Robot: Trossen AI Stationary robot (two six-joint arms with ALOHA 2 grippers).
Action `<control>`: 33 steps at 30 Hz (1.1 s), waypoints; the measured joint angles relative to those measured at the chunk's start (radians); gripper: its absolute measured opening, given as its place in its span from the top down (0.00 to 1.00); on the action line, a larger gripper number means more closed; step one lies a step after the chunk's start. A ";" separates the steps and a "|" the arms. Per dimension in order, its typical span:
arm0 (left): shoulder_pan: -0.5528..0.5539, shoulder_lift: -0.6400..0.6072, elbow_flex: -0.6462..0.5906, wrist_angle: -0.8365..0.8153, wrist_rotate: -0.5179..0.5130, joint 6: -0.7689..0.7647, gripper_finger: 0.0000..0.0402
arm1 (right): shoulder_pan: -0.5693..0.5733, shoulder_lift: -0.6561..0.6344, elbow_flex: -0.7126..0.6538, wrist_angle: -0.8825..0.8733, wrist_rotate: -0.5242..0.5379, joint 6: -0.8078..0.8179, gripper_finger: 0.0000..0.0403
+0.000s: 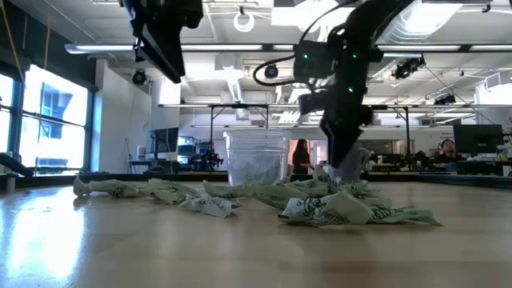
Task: Pick and place Stevia / Truvia into bins
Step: Put the white stevia packet into the transparent container
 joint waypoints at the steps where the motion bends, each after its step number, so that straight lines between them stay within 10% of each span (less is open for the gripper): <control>1: 0.000 -0.005 -0.010 0.001 0.000 0.000 0.60 | -0.006 -0.001 0.011 -0.014 -0.012 0.116 0.54; 12: 0.023 -0.078 -0.126 0.035 -0.005 0.066 0.60 | 0.040 0.000 -0.096 0.110 -0.097 0.641 0.53; 33: 0.208 -0.155 -0.163 0.004 0.100 0.225 0.60 | 0.123 0.099 -0.081 0.172 0.000 0.859 0.76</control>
